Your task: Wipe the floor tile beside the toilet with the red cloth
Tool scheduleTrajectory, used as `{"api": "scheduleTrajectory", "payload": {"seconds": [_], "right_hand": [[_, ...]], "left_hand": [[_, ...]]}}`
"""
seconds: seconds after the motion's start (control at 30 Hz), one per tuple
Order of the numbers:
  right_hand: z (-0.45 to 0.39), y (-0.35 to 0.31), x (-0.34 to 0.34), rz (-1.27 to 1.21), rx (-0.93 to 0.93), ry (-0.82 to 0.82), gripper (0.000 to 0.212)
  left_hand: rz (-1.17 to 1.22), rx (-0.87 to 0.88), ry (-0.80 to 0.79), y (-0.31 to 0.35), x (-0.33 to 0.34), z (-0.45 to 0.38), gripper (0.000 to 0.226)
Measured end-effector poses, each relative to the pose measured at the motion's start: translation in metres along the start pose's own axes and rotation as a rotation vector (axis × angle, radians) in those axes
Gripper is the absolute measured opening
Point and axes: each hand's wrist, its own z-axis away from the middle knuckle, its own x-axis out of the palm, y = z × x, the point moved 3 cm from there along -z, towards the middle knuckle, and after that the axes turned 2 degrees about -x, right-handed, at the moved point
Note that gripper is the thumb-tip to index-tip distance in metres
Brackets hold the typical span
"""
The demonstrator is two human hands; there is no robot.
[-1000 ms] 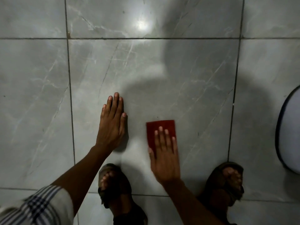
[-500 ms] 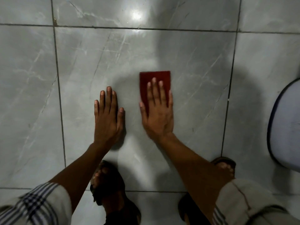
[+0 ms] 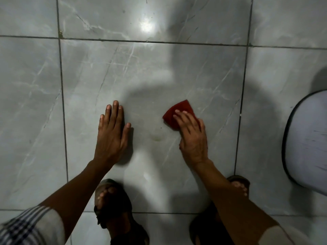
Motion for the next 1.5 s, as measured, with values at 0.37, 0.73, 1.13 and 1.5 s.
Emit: {"api": "scheduleTrajectory", "payload": {"seconds": [0.37,0.73,1.13,1.5], "right_hand": [[-0.075,-0.022,0.017,0.116,0.158,0.055,0.064],[0.089,0.016,-0.003,0.166,0.229,-0.205,0.067],[0.059,-0.102,0.053,0.118,0.147,-0.183,0.07],[0.025,0.014,-0.003,0.095,0.305,-0.188,0.07]], "left_hand": [[0.023,-0.096,0.151,0.022,0.023,0.0,0.075],[0.02,-0.02,0.18,0.011,0.023,0.002,0.071],[0.11,-0.01,0.172,0.008,0.023,0.001,0.066],[0.072,-0.004,0.167,0.004,0.023,0.001,0.068]]}}
